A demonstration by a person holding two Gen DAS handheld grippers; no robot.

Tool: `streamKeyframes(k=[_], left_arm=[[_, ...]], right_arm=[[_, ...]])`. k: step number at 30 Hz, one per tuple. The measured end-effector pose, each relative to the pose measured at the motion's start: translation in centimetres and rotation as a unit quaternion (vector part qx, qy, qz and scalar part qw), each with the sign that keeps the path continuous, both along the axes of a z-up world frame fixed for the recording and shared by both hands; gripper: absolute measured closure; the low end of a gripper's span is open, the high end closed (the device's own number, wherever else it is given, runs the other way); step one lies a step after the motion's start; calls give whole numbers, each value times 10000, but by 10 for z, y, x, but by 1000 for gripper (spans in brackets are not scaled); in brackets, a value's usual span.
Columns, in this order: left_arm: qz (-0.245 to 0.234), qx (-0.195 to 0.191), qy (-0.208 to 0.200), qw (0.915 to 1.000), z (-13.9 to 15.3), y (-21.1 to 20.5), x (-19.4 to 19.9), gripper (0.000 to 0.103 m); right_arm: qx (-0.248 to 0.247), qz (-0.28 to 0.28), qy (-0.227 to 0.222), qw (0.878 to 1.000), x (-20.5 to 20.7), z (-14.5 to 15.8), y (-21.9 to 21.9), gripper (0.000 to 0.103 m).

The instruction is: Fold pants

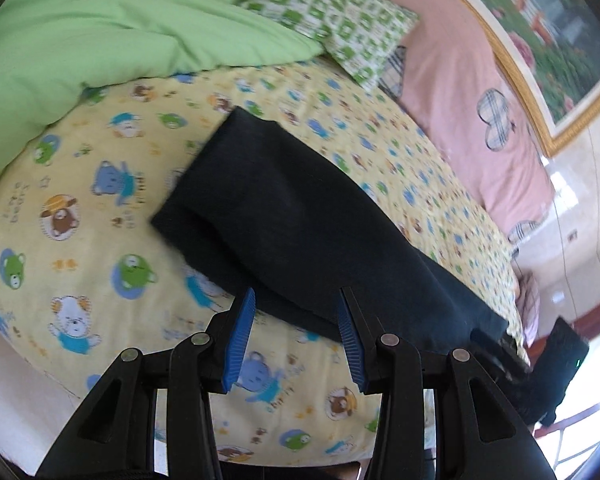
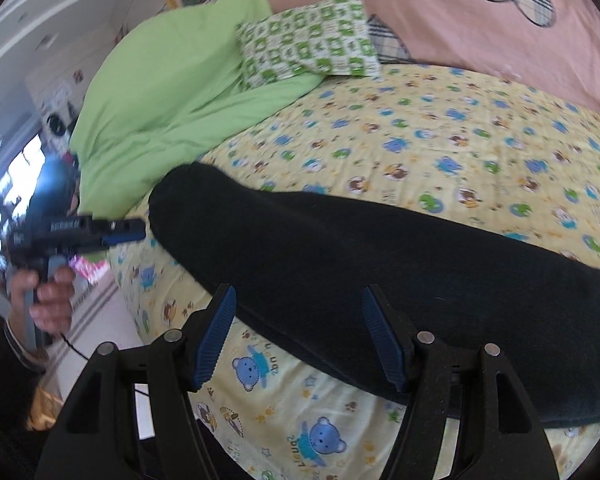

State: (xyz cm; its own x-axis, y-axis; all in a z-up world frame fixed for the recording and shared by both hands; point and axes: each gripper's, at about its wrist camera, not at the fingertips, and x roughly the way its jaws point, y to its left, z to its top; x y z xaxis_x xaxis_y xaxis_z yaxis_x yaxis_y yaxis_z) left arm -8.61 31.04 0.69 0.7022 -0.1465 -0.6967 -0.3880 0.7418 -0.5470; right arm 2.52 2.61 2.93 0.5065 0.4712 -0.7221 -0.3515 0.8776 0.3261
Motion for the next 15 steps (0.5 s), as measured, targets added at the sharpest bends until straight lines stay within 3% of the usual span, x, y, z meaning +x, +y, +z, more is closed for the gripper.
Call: streamKeyframes(k=[11, 14, 15], left_arm=[[461, 32, 168, 9988, -12, 33, 25, 60], [451, 90, 226, 9987, -16, 32, 35, 65], [444, 131, 276, 9985, -18, 31, 39, 76]], right_arm=[[-1468, 893, -253, 9848, 4, -29, 56, 36], [-1773, 1024, -245, 9785, 6, -38, 62, 39], [-1831, 1038, -258, 9773, 7, -40, 63, 40]])
